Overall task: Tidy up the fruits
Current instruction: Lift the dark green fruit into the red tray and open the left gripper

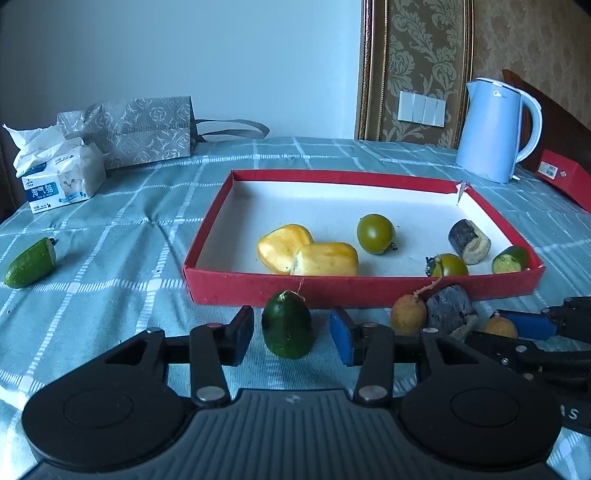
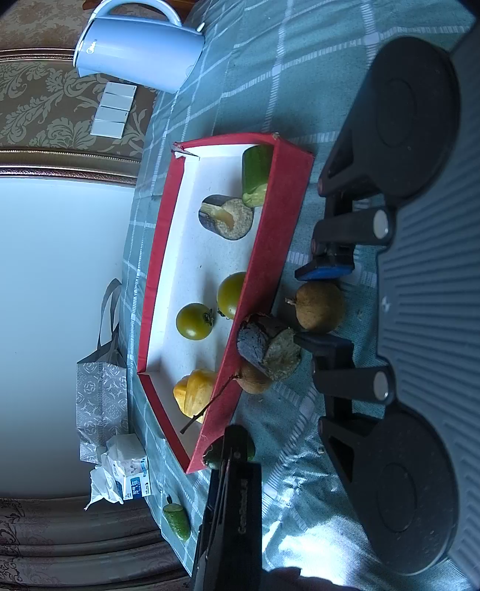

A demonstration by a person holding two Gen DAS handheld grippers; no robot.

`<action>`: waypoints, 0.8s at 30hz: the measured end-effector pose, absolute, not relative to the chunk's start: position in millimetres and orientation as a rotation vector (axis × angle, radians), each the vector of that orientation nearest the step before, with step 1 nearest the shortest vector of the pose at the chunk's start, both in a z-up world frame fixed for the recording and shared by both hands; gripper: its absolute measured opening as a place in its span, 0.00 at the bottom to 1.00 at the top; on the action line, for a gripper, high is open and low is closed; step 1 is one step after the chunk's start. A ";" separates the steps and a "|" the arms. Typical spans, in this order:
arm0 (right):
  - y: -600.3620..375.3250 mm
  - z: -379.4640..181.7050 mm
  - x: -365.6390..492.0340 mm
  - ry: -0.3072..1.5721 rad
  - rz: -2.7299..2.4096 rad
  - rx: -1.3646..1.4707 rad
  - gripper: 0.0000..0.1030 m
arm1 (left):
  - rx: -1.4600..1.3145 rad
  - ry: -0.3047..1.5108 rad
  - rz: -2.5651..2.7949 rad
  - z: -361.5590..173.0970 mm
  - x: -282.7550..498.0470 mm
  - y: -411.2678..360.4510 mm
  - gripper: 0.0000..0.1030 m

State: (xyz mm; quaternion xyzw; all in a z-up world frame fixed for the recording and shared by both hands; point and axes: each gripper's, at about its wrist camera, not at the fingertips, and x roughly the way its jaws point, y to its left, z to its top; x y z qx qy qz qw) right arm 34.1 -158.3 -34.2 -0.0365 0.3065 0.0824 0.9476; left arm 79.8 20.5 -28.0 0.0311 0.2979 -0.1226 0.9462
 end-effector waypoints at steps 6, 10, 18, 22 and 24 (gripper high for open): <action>-157.9 -34.2 34.1 0.624 0.168 -0.074 0.26 | 0.094 0.620 -0.238 -33.1 83.0 20.4 0.29; -157.9 -34.1 34.0 0.624 0.168 -0.074 0.26 | 0.080 0.620 -0.242 -32.7 82.5 22.8 0.28; -158.1 -34.1 34.0 0.624 0.168 -0.074 0.26 | 0.095 0.537 -0.269 -3.5 68.1 21.7 0.28; -158.3 -34.0 33.9 0.624 0.168 -0.074 0.26 | 0.108 0.498 -0.276 13.9 75.2 15.6 0.28; -158.7 -34.0 34.0 0.624 0.168 -0.074 0.26 | 0.112 0.501 -0.279 16.6 85.0 10.0 0.28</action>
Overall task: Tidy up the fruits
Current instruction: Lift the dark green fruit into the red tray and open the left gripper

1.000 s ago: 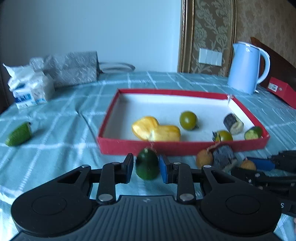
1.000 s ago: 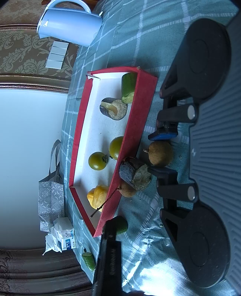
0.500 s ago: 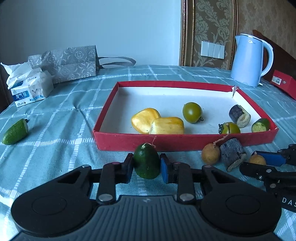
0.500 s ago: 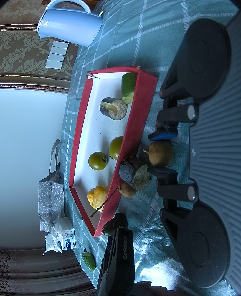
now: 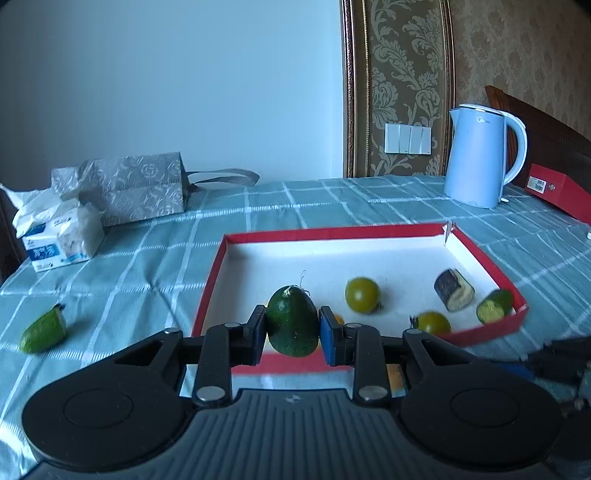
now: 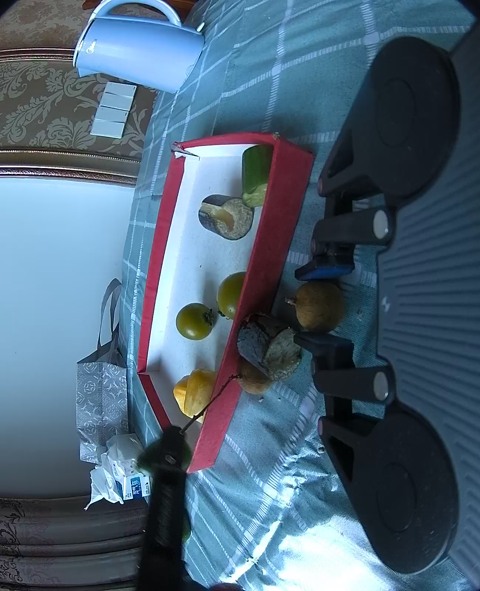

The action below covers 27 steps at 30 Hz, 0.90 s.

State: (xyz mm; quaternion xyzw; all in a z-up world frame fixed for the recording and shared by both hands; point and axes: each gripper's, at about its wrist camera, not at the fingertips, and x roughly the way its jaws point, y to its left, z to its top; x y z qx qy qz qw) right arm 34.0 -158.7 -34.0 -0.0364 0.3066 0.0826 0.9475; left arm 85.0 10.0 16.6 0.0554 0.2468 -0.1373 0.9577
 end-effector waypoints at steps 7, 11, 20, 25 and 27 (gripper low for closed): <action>-158.5 -33.9 33.9 0.624 0.168 -0.074 0.26 | 0.110 0.544 -0.266 10.6 134.1 -10.9 0.28; -158.2 -33.9 33.9 0.624 0.168 -0.074 0.26 | 0.109 0.576 -0.255 3.7 159.8 -19.4 0.28; -158.2 -33.8 33.9 0.625 0.168 -0.075 0.26 | 0.127 0.658 -0.218 -19.5 200.7 -29.8 0.28; -158.4 -33.8 33.9 0.625 0.168 -0.075 0.26 | 0.118 0.638 -0.217 -22.1 203.9 -29.2 0.29; -158.7 -33.7 33.9 0.625 0.168 -0.075 0.26 | 0.129 0.624 -0.215 -23.5 204.1 -30.8 0.29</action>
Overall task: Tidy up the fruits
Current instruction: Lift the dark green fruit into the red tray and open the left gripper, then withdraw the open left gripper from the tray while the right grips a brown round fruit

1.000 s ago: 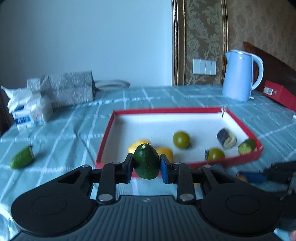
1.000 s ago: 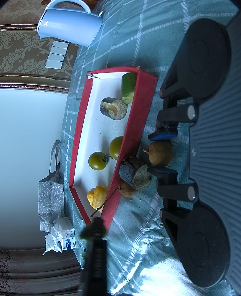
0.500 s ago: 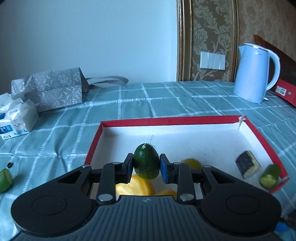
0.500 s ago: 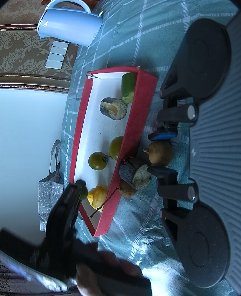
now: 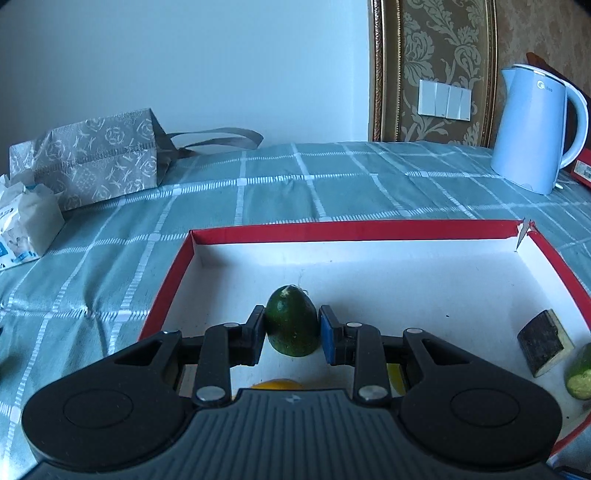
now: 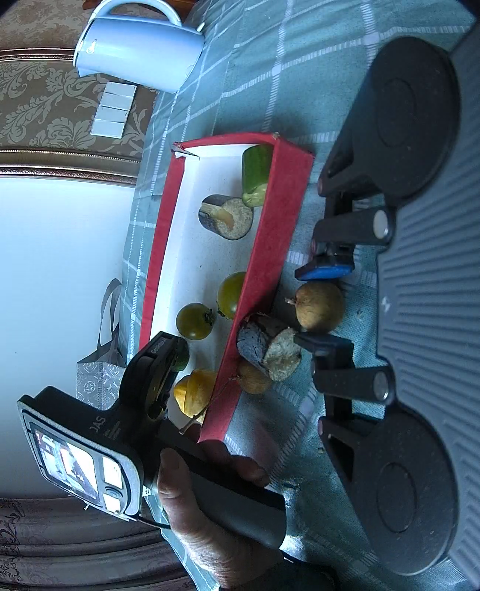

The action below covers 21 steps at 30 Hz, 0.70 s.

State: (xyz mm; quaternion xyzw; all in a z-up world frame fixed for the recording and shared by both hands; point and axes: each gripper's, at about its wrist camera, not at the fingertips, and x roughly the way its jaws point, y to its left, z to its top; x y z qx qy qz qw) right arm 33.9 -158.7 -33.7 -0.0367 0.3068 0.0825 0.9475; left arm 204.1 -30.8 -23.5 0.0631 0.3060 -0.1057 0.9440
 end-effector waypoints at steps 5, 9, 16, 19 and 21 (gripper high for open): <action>-158.7 -33.8 33.7 0.625 0.168 -0.074 0.26 | 0.138 0.599 -0.184 -21.2 200.3 -29.3 0.64; -158.8 -33.7 33.6 0.625 0.168 -0.075 0.26 | 0.067 0.544 -0.170 -6.4 185.6 -12.6 0.71; -158.6 -33.5 33.5 0.624 0.167 -0.079 0.26 | -0.034 0.464 -0.143 12.5 123.7 23.1 0.74; -158.9 -33.4 34.1 0.624 0.167 -0.082 0.26 | -0.012 0.462 -0.150 10.0 90.4 31.7 0.76; -158.3 -33.6 34.3 0.624 0.166 -0.085 0.26 | 0.008 0.478 -0.164 4.6 74.5 35.4 0.76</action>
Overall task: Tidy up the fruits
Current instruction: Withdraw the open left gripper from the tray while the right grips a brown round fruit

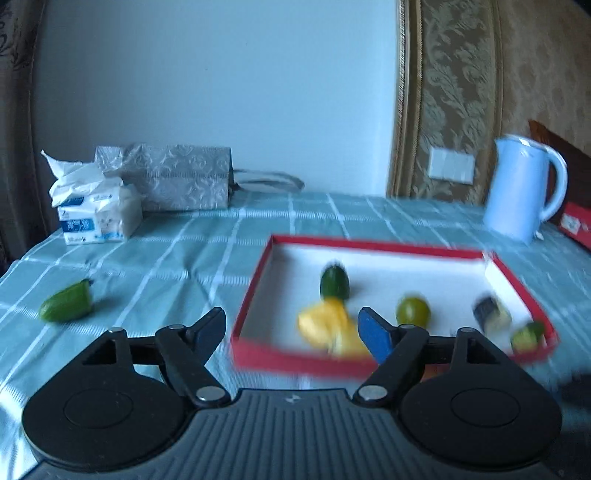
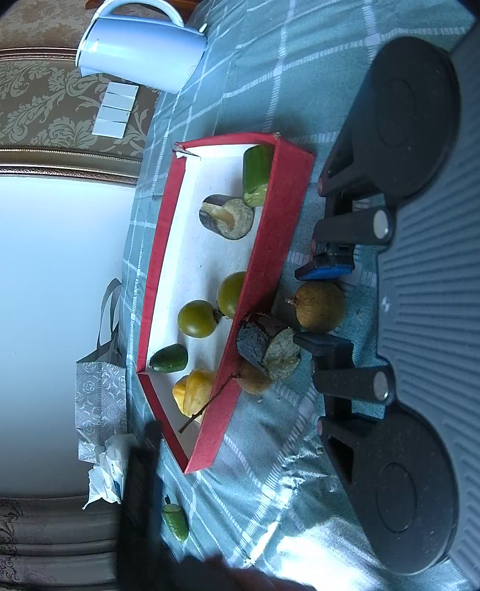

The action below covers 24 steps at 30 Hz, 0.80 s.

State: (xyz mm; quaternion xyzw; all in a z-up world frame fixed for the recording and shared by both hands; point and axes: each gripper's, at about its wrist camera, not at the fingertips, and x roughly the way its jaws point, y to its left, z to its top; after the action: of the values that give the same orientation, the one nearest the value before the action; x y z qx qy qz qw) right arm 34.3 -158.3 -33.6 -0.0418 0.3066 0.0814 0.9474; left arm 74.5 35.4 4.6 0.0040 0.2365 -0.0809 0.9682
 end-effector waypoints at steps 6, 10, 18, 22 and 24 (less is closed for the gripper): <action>-156.5 -33.9 34.2 0.624 0.165 -0.088 0.26 | 0.002 0.566 -0.235 -18.4 54.5 34.7 0.76; -155.6 -33.6 33.3 0.621 0.165 -0.089 0.26 | 0.060 0.599 -0.238 -29.8 57.9 22.4 0.76; -154.1 -32.0 27.7 0.613 0.142 -0.105 0.26 | 0.083 0.609 -0.238 -31.7 63.3 14.1 0.76; -156.3 -26.2 18.8 0.598 0.135 -0.117 0.26 | 0.077 0.620 -0.239 -32.2 65.1 14.4 0.76; -158.2 -17.2 15.7 0.570 0.127 -0.121 0.26 | 0.075 0.623 -0.239 -32.2 65.9 14.9 0.76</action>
State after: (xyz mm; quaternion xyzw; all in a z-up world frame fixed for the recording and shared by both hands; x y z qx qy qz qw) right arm 15.7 -158.2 -17.2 -0.0597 0.2810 0.0625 0.9558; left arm 65.9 14.9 -32.2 0.0369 0.3055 -0.1170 0.9442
